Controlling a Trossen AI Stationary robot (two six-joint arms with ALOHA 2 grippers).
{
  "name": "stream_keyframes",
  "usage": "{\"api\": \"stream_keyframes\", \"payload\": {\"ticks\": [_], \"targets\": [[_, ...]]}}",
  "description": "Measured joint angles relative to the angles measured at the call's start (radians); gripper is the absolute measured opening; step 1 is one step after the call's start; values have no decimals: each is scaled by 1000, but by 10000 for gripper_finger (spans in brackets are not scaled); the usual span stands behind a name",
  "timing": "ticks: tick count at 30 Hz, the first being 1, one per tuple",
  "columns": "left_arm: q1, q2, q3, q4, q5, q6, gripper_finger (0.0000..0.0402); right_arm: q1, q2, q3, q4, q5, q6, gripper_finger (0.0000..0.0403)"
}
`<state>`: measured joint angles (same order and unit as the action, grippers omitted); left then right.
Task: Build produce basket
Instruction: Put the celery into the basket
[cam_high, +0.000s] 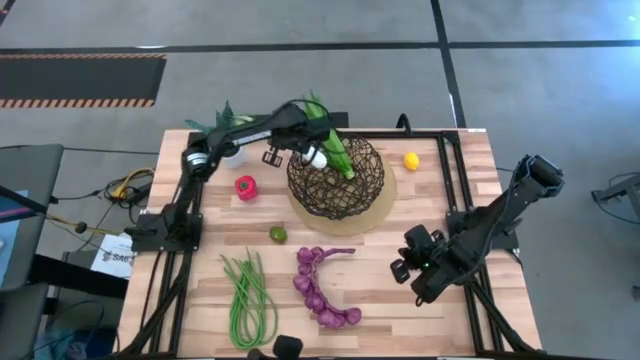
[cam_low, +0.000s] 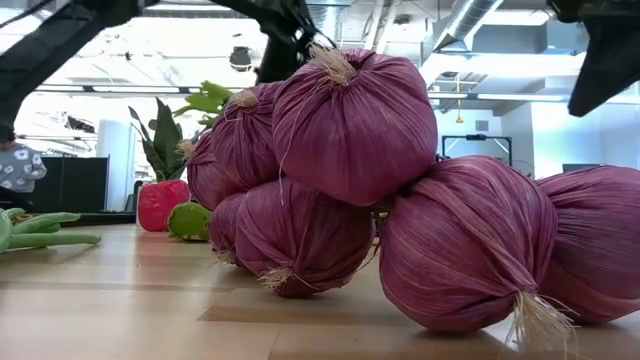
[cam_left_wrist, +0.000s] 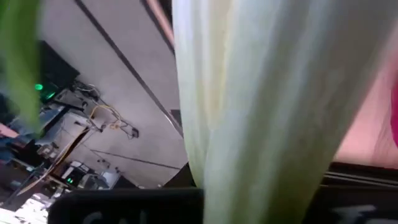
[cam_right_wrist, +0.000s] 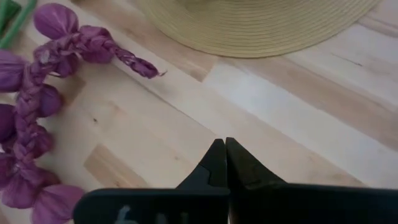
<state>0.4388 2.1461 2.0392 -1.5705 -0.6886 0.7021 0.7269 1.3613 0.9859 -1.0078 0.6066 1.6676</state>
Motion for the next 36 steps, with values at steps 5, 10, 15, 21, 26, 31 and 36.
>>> {"api": "stream_keyframes", "payload": {"ticks": [5,10,15,21,26,31,36], "targets": [[-17,87,0,1,-92,1,7,0,0,0,2,3,-35,0],[-37,147,0,64,-188,74,7,0,0,0,7,6,-53,0],[-55,148,1,113,-209,99,7,-1,0,0,10,6,-78,0],[-100,146,9,130,-236,115,7,-1,0,0,15,21,-79,0],[-142,145,9,182,-288,174,7,-1,0,0,16,22,-79,0],[-162,145,9,227,-258,215,7,-1,0,0,18,22,-80,0],[-167,144,9,262,-259,238,7,-1,0,0,19,22,-80,0]]}}
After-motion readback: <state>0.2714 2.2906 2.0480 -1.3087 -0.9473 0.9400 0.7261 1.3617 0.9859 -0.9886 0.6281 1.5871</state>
